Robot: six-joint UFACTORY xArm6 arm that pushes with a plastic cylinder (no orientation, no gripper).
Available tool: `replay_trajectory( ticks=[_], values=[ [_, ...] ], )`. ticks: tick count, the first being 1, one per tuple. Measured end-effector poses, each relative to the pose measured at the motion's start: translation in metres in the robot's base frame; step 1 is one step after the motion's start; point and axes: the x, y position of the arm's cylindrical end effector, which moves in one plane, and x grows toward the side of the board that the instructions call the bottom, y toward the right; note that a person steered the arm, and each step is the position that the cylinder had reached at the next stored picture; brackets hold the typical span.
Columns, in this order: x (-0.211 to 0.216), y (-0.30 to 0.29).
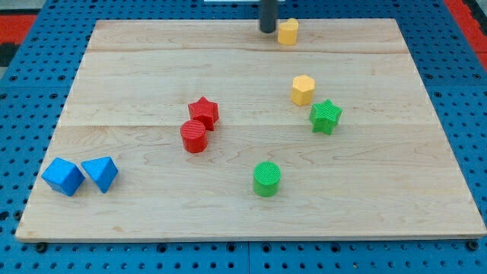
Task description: Push the yellow hexagon into the yellow heart
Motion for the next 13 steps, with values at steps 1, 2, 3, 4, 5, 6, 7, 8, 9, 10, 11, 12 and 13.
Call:
replay_trajectory(
  ticks=[1, 2, 3, 4, 5, 6, 7, 8, 9, 10, 11, 12, 13],
  values=[
    [0.001, 0.057],
    [0.008, 0.042],
    [0.074, 0.033],
    [0.093, 0.006],
    [0.107, -0.036],
    [0.147, -0.044],
    [0.177, -0.032],
    [0.197, -0.004],
    [0.178, 0.017],
    [0.139, 0.017],
    [0.112, 0.028],
    [0.085, 0.035],
    [0.080, 0.042]
  ],
)
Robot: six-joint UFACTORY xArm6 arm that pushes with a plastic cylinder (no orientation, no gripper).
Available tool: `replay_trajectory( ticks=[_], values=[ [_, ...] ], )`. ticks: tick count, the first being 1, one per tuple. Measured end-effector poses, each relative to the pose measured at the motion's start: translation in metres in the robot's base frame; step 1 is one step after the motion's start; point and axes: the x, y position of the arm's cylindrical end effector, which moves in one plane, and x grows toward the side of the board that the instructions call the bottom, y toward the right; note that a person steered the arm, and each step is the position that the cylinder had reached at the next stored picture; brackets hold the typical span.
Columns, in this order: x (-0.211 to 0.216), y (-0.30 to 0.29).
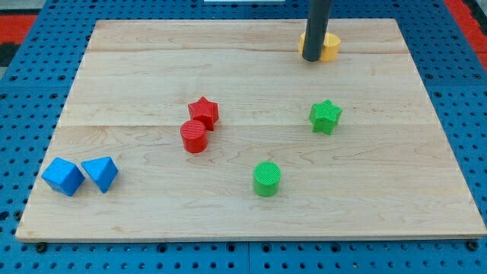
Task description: Push the yellow hexagon into the yellow heart
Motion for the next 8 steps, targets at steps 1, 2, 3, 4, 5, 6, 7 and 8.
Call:
replay_trajectory(
  ticks=[1, 2, 3, 4, 5, 6, 7, 8],
  values=[
    [0.000, 0.037],
    [-0.009, 0.049],
    [-0.015, 0.058],
    [-0.015, 0.079],
    [0.022, 0.053],
    [0.007, -0.023],
    [-0.021, -0.028],
    [-0.027, 0.002]
  ],
)
